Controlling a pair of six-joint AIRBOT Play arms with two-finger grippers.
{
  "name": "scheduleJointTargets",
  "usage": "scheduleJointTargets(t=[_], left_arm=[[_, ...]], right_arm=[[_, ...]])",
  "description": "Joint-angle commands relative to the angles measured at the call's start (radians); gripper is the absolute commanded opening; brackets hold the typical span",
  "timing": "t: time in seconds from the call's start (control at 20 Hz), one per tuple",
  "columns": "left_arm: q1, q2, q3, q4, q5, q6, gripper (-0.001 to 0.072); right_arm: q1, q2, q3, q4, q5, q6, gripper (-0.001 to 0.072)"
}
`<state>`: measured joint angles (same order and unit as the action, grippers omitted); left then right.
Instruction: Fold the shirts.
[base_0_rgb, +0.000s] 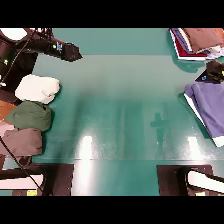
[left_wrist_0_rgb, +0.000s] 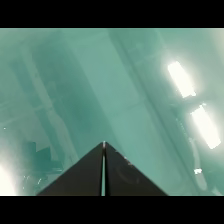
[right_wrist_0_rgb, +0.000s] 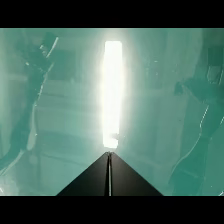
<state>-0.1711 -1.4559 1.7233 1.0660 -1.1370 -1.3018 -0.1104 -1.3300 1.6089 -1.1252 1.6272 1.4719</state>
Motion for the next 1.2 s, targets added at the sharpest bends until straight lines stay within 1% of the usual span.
scheduleJointTargets(t=[0.0, 0.6, 0.7, 0.75, 0.85, 0.9, 0.95, 1.0, 1.05, 1.1, 1.15], left_arm=[[0.0, 0.0, 0.0, 0.0, 0.001, 0.0, 0.0023], [0.0, 0.0, 0.0, 0.0, 0.004, 0.0, 0.0023], [0.0, 0.0, 0.0, -0.035, 0.027, -0.037, 0.0023], [0.0, 0.0, 0.0, -0.058, 0.03, -0.032, 0.0023], [0.006, 0.0, 0.002, 0.003, 0.069, 0.016, 0.0025], [0.017, 0.001, 0.004, 0.113, 0.08, 0.012, 0.0103], [0.033, 0.0, 0.004, 0.239, 0.078, -0.032, 0.044], [0.05, -0.001, 0.004, 0.364, 0.071, -0.092, 0.0668], [0.069, -0.001, -0.001, 0.474, 0.061, -0.144, 0.0679], [0.097, -0.002, -0.008, 0.553, 0.043, -0.175, 0.068], [0.129, -0.003, -0.023, 0.588, 0.03, -0.196, 0.068]], right_arm=[[0.0, 0.001, 0.0, 0.0, -0.001, 0.0, 0.0019], [0.0, 0.001, 0.0, 0.0, 0.018, 0.0, 0.0019], [0.0, 0.001, 0.0, 0.0, 0.014, 0.0, 0.0018], [0.0, 0.001, 0.0, 0.0, 0.011, 0.0, 0.0019], [0.0, 0.001, 0.0, 0.0, 0.009, 0.0, 0.0019], [0.0, 0.001, 0.0, 0.0, 0.01, 0.0, 0.0019], [0.0, 0.001, 0.0, 0.0, 0.01, 0.0, 0.0019], [0.0, 0.001, 0.0, 0.0, 0.01, 0.0, 0.0019], [0.0, 0.001, 0.0, 0.0, 0.009, 0.0, 0.0019], [0.001, 0.001, 0.0, 0.0, 0.008, 0.001, 0.0019], [0.001, 0.001, 0.0, 0.0, 0.005, 0.001, 0.0019]])
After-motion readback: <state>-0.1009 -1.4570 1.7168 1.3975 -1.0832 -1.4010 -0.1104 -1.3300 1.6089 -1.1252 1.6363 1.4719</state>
